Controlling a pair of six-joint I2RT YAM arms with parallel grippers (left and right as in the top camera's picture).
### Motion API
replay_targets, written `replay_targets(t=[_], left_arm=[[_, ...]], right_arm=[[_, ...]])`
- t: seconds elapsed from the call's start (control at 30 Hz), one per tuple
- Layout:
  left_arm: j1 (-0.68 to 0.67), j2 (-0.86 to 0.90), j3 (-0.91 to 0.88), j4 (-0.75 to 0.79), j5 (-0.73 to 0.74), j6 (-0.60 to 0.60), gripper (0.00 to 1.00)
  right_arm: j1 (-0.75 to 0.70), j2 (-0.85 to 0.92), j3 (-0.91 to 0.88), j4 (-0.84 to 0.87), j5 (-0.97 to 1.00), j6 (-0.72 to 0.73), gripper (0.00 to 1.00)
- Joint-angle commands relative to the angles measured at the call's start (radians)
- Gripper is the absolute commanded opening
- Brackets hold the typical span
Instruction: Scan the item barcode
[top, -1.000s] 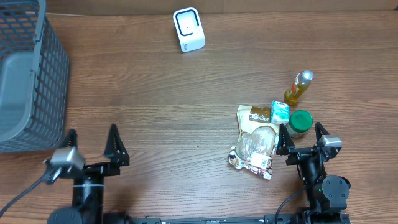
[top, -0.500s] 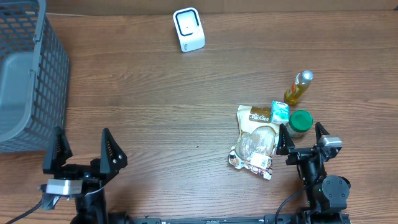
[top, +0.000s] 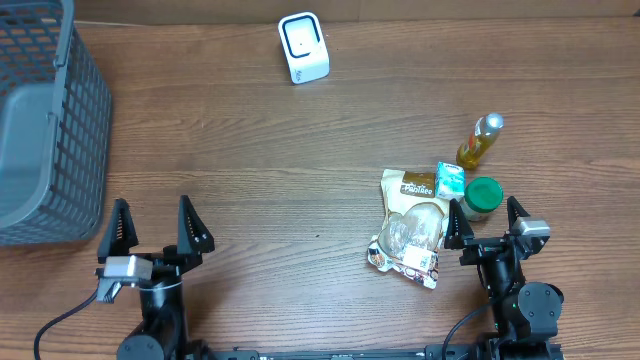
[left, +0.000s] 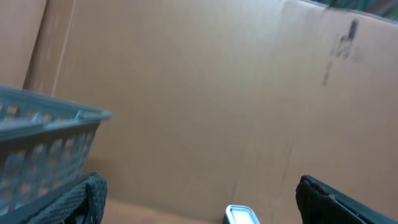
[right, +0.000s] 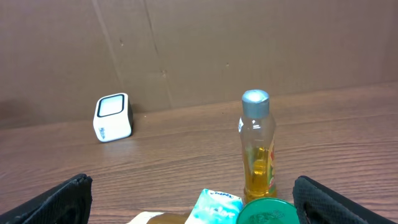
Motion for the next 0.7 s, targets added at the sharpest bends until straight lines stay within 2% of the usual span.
replay_targets(t=[0.0,0.4,0.47,0.67], left_arm=[[-0.01,-0.013,-0.016,-0.051,-0.034,0.016,0.99],[-0.01,-0.013,-0.016,-0.48,-0.056,0.058,1.0],[-0.01,-0.013,-0.016,-0.491,-0.037,0.135,0.99],[-0.014,-0.013,-0.016,-0.496,0.004,0.258,1.0]], right_arm=[[-0.002,-0.009,-0.011,0.002,0.005,0.003,1.0],[-0.002,-0.009,-0.011,0.002,0.005,0.003,1.0],[-0.002,-0.009,-0.011,0.002,0.005,0.003,1.0],[-0.002,-0.009,-0.011,0.002,0.005,0.003,1.0]])
